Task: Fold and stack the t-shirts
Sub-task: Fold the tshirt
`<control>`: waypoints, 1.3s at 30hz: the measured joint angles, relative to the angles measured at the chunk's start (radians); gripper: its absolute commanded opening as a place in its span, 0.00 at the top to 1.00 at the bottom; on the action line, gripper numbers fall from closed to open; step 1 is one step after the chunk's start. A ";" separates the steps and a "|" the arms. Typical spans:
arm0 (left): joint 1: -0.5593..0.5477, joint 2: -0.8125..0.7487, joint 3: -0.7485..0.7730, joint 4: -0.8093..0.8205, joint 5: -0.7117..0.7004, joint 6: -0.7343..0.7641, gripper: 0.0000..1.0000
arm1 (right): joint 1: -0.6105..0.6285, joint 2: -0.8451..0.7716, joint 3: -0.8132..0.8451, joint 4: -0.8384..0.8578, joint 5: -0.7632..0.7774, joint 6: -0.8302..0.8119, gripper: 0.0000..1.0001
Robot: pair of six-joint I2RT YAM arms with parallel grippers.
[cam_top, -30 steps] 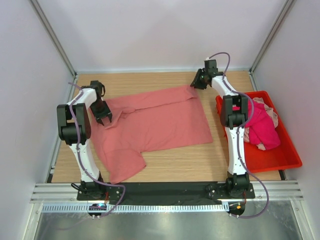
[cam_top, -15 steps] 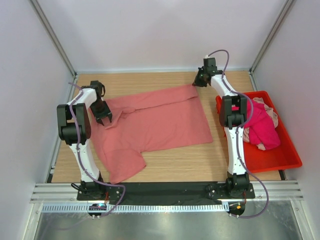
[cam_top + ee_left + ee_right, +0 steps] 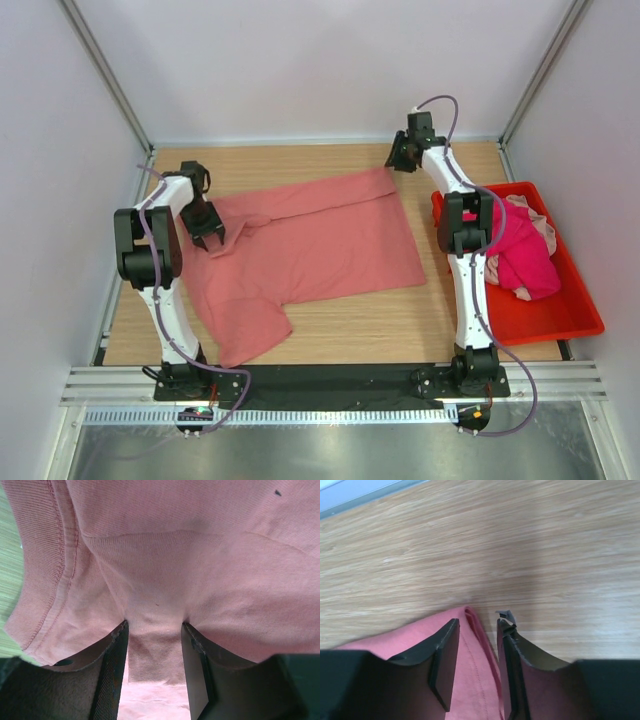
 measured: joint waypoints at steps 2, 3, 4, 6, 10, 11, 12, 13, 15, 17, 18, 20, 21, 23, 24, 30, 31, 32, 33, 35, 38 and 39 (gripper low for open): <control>0.000 0.000 0.009 -0.006 0.005 0.000 0.51 | -0.002 0.006 0.036 -0.048 0.032 -0.003 0.51; 0.000 -0.001 0.016 -0.011 0.012 -0.001 0.50 | -0.003 0.006 0.056 -0.074 0.055 -0.002 0.50; 0.000 -0.003 0.026 -0.015 0.020 -0.001 0.50 | -0.003 0.003 0.071 -0.094 0.075 -0.002 0.48; 0.000 -0.014 0.041 -0.016 0.033 -0.005 0.50 | -0.004 -0.019 0.075 -0.120 0.106 0.003 0.40; 0.000 -0.083 0.066 -0.024 0.048 -0.018 0.50 | -0.004 -0.064 0.075 -0.193 0.126 0.013 0.52; 0.000 -0.099 0.071 -0.024 0.047 -0.021 0.50 | -0.005 -0.077 0.072 -0.208 0.115 0.016 0.62; 0.000 -0.120 0.072 -0.024 0.047 -0.028 0.50 | -0.004 -0.090 0.061 -0.214 0.101 0.023 0.72; 0.001 -0.137 0.073 -0.025 0.045 -0.031 0.50 | -0.003 -0.108 0.040 -0.215 0.079 0.043 0.85; 0.005 -0.169 0.071 -0.024 0.044 -0.038 0.51 | 0.002 -0.125 0.002 -0.206 0.051 0.060 0.94; 0.015 -0.190 0.060 -0.025 0.046 -0.050 0.51 | 0.008 -0.142 -0.053 -0.199 0.023 0.071 0.99; 0.023 -0.198 0.051 -0.024 0.048 -0.054 0.51 | 0.010 -0.144 -0.079 -0.200 0.011 0.079 0.99; 0.038 -0.208 0.031 -0.025 0.055 -0.058 0.53 | 0.012 -0.143 -0.117 -0.199 -0.003 0.086 0.99; 0.044 -0.211 0.020 -0.026 0.062 -0.058 0.54 | 0.014 -0.143 -0.134 -0.204 -0.006 0.088 0.99; 0.053 -0.217 -0.003 -0.025 0.080 -0.059 0.54 | 0.017 -0.141 -0.146 -0.210 -0.008 0.087 0.97; 0.055 -0.224 -0.018 -0.024 0.092 -0.060 0.54 | 0.018 -0.138 -0.146 -0.211 -0.005 0.085 0.96; 0.055 -0.315 -0.121 -0.026 0.107 -0.056 0.51 | 0.022 -0.135 -0.143 -0.224 0.034 0.060 0.73; 0.056 -0.331 -0.127 -0.025 0.106 -0.055 0.51 | 0.024 -0.135 -0.139 -0.231 0.044 0.056 0.67; 0.059 -0.345 -0.130 -0.025 0.105 -0.054 0.51 | 0.027 -0.135 -0.135 -0.238 0.060 0.055 0.65; 0.063 -0.357 -0.131 -0.024 0.105 -0.054 0.51 | 0.034 -0.135 -0.126 -0.248 0.080 0.051 0.63; 0.075 -0.370 -0.130 -0.016 0.105 -0.054 0.51 | 0.056 -0.141 -0.114 -0.263 0.118 0.055 0.58; 0.106 -0.365 -0.118 -0.004 0.105 -0.053 0.53 | 0.112 -0.174 -0.116 -0.266 0.141 0.082 0.55; 0.119 -0.357 -0.108 0.000 0.106 -0.054 0.54 | 0.142 -0.196 -0.128 -0.257 0.143 0.098 0.54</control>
